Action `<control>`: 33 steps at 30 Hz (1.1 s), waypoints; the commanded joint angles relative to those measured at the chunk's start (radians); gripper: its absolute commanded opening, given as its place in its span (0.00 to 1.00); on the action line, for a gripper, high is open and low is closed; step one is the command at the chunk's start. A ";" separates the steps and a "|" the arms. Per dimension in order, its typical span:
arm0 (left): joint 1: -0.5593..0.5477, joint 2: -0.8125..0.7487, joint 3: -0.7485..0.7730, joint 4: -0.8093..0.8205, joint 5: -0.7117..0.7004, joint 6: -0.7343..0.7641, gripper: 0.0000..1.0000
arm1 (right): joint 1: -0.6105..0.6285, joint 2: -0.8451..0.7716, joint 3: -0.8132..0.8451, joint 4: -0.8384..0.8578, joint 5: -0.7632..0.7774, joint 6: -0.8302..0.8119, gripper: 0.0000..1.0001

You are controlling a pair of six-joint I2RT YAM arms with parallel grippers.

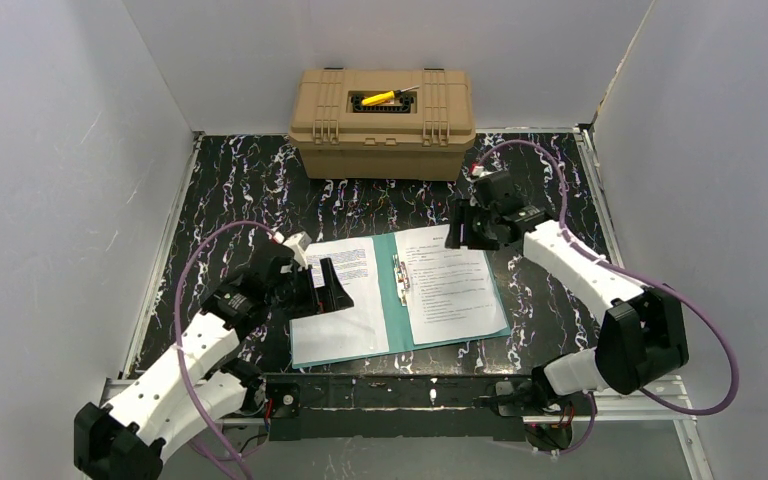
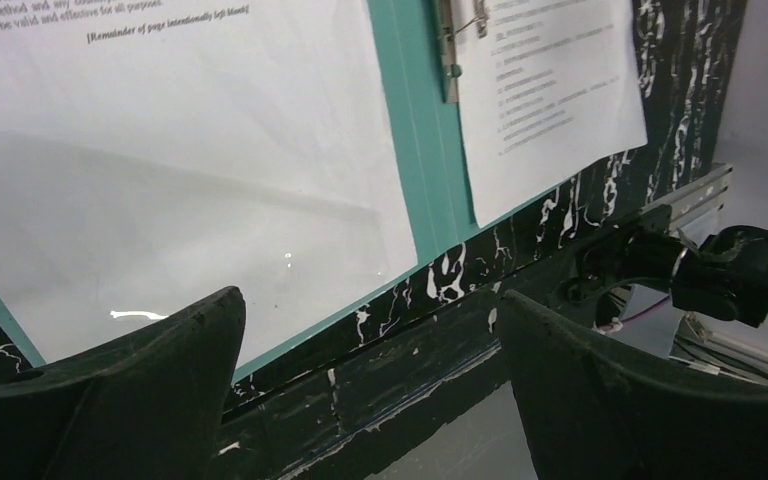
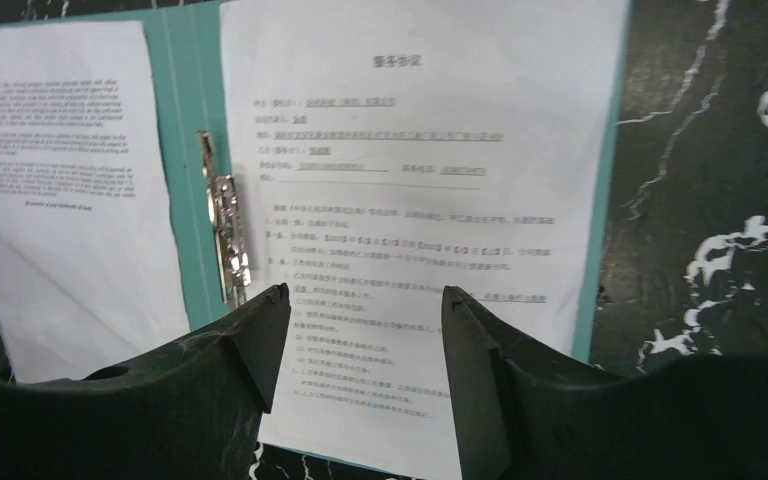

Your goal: Put the files into the folder

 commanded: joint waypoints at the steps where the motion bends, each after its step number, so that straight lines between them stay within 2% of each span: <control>1: -0.016 0.048 -0.023 -0.032 -0.034 -0.013 0.94 | 0.098 0.018 0.044 0.043 0.016 0.063 0.63; 6: -0.070 0.132 -0.015 -0.049 -0.092 -0.025 0.92 | 0.197 0.094 0.065 0.081 0.017 0.095 0.56; 15: -0.148 0.237 -0.014 -0.052 -0.169 -0.062 0.92 | 0.295 0.206 0.076 0.138 0.012 0.127 0.48; 27: -0.169 0.302 -0.021 -0.037 -0.186 -0.069 0.92 | 0.330 0.303 0.092 0.181 0.037 0.149 0.37; 33: -0.171 0.310 -0.027 -0.027 -0.185 -0.072 0.92 | 0.334 0.340 0.106 0.182 0.050 0.148 0.35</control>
